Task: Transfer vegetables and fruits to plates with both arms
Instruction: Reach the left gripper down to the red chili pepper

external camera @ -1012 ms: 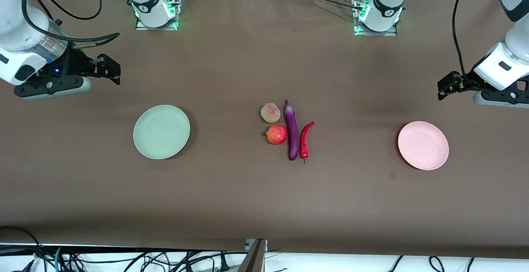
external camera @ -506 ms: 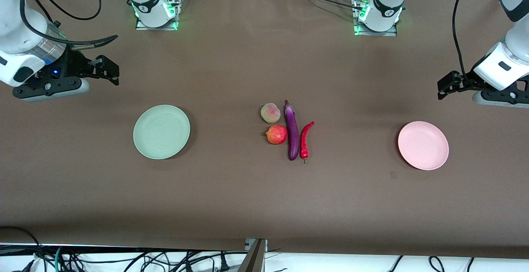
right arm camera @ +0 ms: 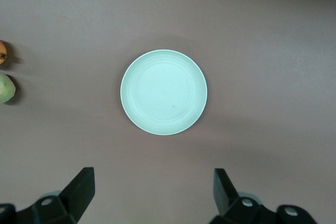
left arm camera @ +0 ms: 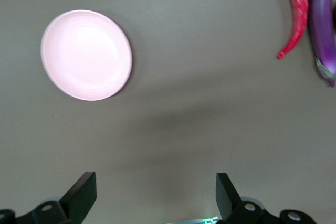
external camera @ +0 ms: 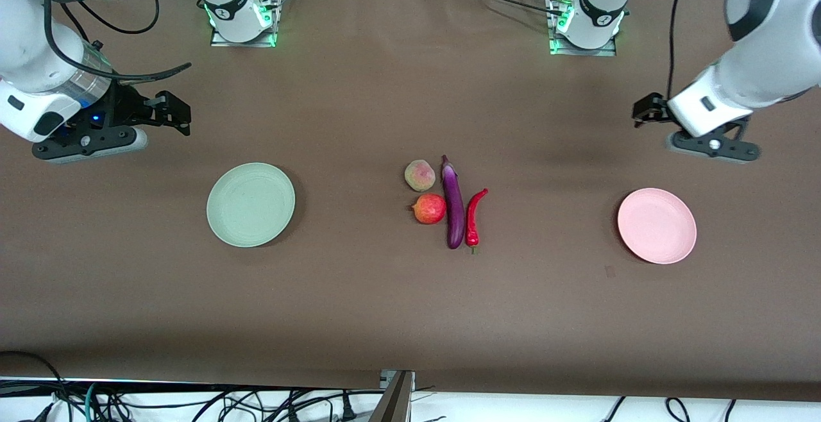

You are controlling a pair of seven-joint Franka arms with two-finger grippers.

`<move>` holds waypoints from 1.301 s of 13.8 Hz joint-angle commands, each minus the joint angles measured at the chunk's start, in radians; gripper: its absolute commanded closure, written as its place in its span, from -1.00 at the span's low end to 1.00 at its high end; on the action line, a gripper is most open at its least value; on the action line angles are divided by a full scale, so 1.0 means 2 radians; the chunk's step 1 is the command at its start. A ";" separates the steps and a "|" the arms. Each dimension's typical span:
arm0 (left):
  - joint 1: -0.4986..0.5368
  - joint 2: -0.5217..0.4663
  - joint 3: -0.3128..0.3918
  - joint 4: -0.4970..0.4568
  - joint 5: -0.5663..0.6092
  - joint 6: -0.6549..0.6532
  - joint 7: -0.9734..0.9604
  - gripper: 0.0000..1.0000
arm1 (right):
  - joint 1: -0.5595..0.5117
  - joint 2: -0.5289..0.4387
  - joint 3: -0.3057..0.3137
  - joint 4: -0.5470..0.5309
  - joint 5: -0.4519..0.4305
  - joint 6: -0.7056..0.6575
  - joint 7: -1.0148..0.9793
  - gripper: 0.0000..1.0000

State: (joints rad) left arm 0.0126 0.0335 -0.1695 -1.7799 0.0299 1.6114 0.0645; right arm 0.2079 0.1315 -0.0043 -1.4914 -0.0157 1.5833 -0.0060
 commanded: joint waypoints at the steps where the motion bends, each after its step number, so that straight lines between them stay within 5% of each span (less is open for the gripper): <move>1: 0.001 0.037 -0.013 0.018 -0.023 0.000 -0.024 -1.00 | 0.000 -0.003 0.001 0.002 -0.004 -0.004 -0.006 -0.99; 5: -0.026 0.139 -0.029 0.091 -0.036 0.059 -0.061 -1.00 | 0.000 -0.001 0.001 0.002 -0.002 -0.004 -0.008 -0.99; 14: -0.103 0.304 -0.029 0.099 -0.043 0.269 -0.325 -1.00 | 0.013 0.003 0.002 0.001 -0.006 -0.019 -0.003 -0.99; 18: -0.151 0.385 -0.021 0.184 -0.034 0.291 -0.449 -1.00 | 0.015 0.004 0.002 0.000 -0.007 -0.021 -0.002 -0.99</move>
State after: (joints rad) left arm -0.2238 0.7054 -0.2334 -1.5360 -0.0381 2.1878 -0.7541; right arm 0.2333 0.1418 -0.0004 -1.4918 -0.0157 1.5561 -0.0111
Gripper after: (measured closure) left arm 0.000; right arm 0.000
